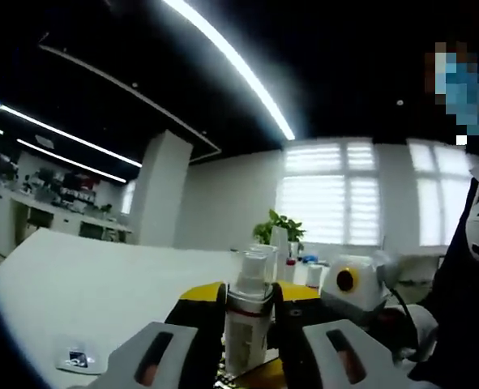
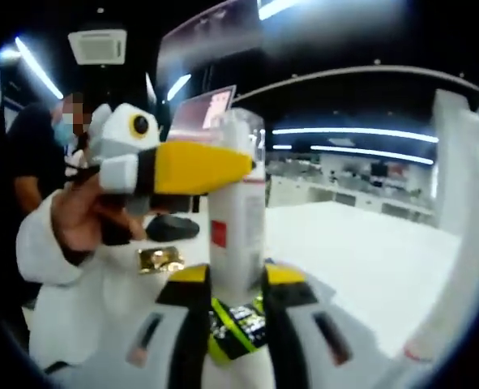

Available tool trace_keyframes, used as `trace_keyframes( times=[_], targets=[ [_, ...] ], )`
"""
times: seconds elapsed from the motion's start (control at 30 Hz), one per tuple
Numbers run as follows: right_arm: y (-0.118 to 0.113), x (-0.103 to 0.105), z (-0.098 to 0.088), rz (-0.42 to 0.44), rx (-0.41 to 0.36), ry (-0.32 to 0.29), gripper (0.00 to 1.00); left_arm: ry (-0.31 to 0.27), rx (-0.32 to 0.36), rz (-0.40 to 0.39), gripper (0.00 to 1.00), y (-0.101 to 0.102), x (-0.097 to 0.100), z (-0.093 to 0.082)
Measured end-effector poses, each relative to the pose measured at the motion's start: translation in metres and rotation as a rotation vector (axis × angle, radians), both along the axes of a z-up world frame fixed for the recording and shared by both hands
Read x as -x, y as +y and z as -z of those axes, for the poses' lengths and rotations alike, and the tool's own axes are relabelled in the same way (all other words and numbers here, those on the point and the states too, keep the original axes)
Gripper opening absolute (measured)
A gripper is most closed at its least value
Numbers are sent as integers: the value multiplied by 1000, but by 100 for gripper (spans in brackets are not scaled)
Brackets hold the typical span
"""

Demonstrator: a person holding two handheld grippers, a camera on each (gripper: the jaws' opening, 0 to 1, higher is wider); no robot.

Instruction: Arrange the skincare products in the storage area until every visible bottle or jar stands upright without overlapping.

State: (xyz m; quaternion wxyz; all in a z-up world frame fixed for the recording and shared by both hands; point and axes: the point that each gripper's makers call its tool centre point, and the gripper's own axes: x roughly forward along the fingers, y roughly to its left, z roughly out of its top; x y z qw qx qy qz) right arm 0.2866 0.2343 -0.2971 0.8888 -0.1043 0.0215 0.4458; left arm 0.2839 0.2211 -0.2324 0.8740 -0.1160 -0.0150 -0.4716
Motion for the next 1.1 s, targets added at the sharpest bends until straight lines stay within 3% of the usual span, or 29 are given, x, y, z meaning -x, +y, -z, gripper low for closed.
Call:
trace_keyframes(
  times=[0.43,0.63,0.7,0.8,1.0,1.1],
  targets=[
    [-22,0,8,-6,21,30,23,56,-7,-5,23,-14,-1,8],
    [-34,8,3,-13,-6,24,23,80,-36,-12,23,-26,0,13],
    [-39,12,-5,-19,-63,26,23,84,-69,1,23,-35,2,16],
    [-50,13,-9,-3,-77,16,25,80,-78,17,23,-43,3,14],
    [-67,17,-11,27,-94,36,38,78,-115,30,23,-59,2,15],
    [-74,25,-14,34,-88,16,45,77,-123,32,23,-67,3,14]
  ],
)
